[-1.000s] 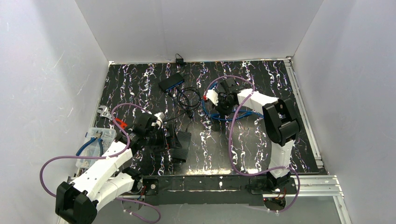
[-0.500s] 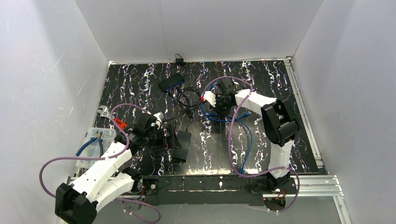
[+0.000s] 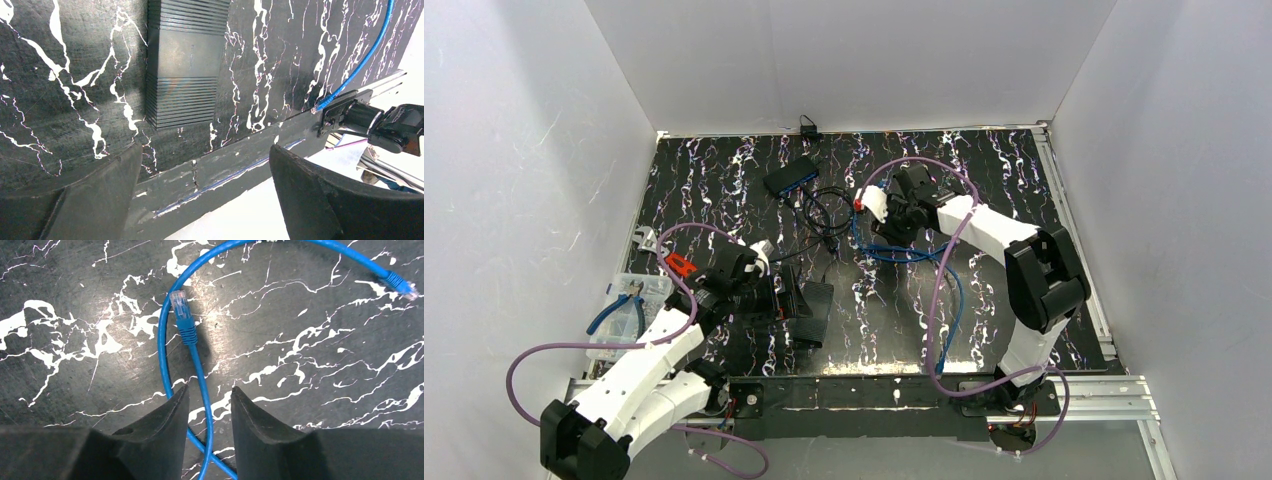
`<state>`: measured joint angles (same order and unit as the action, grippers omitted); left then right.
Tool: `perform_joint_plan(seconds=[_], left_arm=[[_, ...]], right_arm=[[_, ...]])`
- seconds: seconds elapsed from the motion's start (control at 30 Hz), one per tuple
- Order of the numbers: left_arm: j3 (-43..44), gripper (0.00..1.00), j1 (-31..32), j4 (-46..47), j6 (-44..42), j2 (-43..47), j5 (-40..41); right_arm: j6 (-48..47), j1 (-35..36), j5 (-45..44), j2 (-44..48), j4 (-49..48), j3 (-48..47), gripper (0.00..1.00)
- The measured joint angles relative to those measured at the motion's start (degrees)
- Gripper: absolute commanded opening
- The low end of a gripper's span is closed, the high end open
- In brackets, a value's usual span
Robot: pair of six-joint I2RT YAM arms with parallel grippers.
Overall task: Insert the plug into the switch port
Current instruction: Pick up the connector from the center of the board.
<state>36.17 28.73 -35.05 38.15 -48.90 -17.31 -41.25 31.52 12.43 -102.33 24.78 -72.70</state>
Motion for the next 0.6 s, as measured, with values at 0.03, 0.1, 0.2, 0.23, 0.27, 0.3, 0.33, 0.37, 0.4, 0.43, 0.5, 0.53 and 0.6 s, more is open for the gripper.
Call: perform_joint_plan(seconds=[0.03, 0.1, 0.2, 0.23, 0.27, 0.3, 0.33, 0.37, 0.4, 0.43, 0.5, 0.53, 0.6], left_arm=[[0.01, 0.98, 0.00, 0.00, 0.00, 0.00, -0.01], [0.01, 0.98, 0.00, 0.00, 0.00, 0.00, -0.01], [0.01, 0.98, 0.00, -0.07, -0.02, 0.02, -0.01], [0.01, 0.98, 0.00, -0.13, -0.03, 0.02, -0.01], [0.01, 0.98, 0.00, -0.20, -0.04, 0.02, -0.01], [0.03, 0.98, 0.00, -0.29, -0.05, 0.02, -0.01], [0.07, 0.98, 0.00, -0.40, -0.07, 0.02, -0.01], [0.13, 0.98, 0.00, -0.52, -0.10, 0.02, -0.01], [0.19, 0.98, 0.00, -0.64, -0.15, 0.02, -0.01], [0.23, 0.98, 0.00, -0.74, -0.21, 0.02, -0.01], [0.30, 0.98, 0.00, -1.00, -0.29, 0.00, -0.01], [0.32, 0.98, 0.00, -1.04, -0.40, -0.02, -0.01], [0.32, 0.98, 0.00, -1.05, -0.57, -0.08, -0.01]], right_arm=[[0.00, 0.00, 0.07, 0.24, -0.32, 0.10, 0.49], [-0.03, -0.01, 0.27, 0.10, -0.68, 0.12, 0.51], [0.00, 0.00, 0.89, -0.97, -0.52, -0.24, 0.51], [0.01, 0.00, 1.03, -1.65, -0.33, -0.72, 0.51], [0.05, -0.01, 1.18, -2.62, -0.19, -1.45, 0.50], [0.10, 0.00, 1.30, -3.63, -0.16, -2.16, 0.49], [0.13, 0.01, 1.34, -4.47, -0.12, -2.63, 0.49], [0.16, 0.01, 1.37, -5.21, -0.02, -2.95, 0.48], [0.18, 0.01, 1.42, -5.79, 0.20, -3.16, 0.48], [0.19, 0.01, 1.47, -6.28, 0.54, -3.41, 0.48], [0.20, 0.01, 1.54, -7.18, 0.98, -3.94, 0.47], [0.20, 0.01, 1.57, -7.60, 1.12, -4.22, 0.47], [0.18, 0.02, 1.68, -8.20, 1.46, -4.74, 0.47]])
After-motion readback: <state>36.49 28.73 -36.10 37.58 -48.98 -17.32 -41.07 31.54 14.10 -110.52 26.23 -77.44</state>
